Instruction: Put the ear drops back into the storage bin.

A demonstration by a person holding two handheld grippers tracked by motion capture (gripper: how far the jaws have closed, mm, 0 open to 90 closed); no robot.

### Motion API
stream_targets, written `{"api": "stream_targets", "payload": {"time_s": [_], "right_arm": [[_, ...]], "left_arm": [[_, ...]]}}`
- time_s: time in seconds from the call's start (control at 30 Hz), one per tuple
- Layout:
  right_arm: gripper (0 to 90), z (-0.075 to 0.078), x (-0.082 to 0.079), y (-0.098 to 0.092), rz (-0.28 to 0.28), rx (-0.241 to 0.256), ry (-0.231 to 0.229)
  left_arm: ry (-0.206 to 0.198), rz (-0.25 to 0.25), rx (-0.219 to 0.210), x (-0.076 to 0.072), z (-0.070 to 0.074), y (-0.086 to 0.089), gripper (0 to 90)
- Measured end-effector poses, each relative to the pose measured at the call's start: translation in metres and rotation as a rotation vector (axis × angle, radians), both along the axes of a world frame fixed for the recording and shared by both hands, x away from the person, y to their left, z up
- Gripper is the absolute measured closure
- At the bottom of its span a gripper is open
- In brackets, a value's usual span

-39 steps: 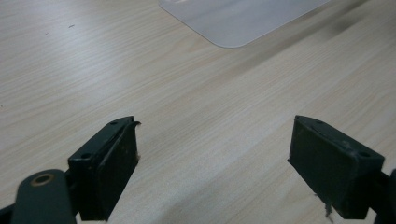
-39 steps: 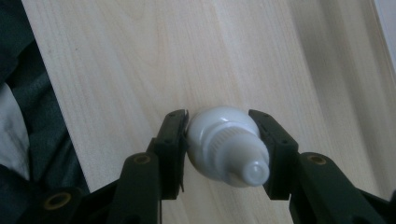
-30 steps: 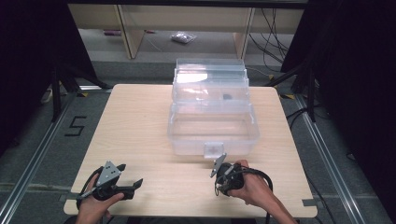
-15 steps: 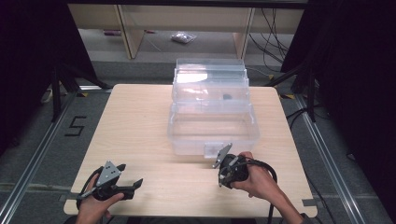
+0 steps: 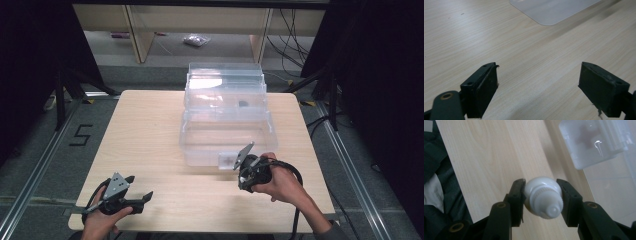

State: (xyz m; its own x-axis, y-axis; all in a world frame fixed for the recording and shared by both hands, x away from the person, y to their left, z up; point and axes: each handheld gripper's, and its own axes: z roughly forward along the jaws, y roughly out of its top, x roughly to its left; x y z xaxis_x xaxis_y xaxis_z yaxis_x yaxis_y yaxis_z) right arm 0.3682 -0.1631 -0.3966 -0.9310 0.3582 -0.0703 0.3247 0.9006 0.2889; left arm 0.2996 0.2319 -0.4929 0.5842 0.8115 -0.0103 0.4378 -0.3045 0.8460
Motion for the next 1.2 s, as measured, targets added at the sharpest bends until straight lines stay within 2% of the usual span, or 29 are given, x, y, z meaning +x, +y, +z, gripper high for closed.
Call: {"api": "stream_targets", "payload": {"time_s": [0.13, 0.2, 0.27, 0.3, 0.37, 0.4, 0.63, 0.77, 0.9, 1.2], "right_arm": [[60.1, 0.005, 0.004, -0.002, -0.008, -0.003, 0.006], [60.1, 0.01, 0.006, -0.004, -0.04, -0.003, 0.012], [60.1, 0.013, 0.008, -0.005, -0.047, 0.01, 0.017], [60.1, 0.014, 0.01, -0.006, -0.035, 0.015, -0.002], [60.2, 0.018, 0.013, -0.008, -0.046, 0.022, -0.001], [60.1, 0.021, 0.015, -0.01, -0.034, 0.023, 0.003], [60.1, 0.037, 0.024, -0.018, -0.068, 0.04, -0.011], [60.1, 0.047, 0.031, -0.024, -0.102, 0.037, -0.02], [60.1, 0.055, 0.039, -0.03, -0.112, 0.034, -0.023], [60.2, 0.063, 0.057, -0.04, -0.167, 0.017, -0.023]], "left_arm": [[0.0, 0.003, 0.002, 0.0, 0.0, 0.0, 15.1], [0.0, 0.003, 0.003, 0.0, 0.0, 0.0, 15.1], [0.001, 0.003, 0.002, 0.0, 0.0, 0.0, 15.1], [0.001, 0.003, 0.003, 0.0, 0.0, 0.0, 15.1], [0.0, 0.003, 0.001, 0.0, 0.0, 0.0, 15.1], [0.0, 0.003, 0.001, 0.0, 0.0, 0.0, 15.1], [0.001, 0.004, 0.002, 0.0, 0.0, 0.0, 15.1], [0.001, 0.004, 0.002, 0.0, 0.0, 0.0, 15.1], [0.001, 0.004, 0.002, 0.0, 0.0, 0.0, 15.1], [0.0, 0.006, 0.001, 0.0, 0.0, 0.001, 15.1]]}}
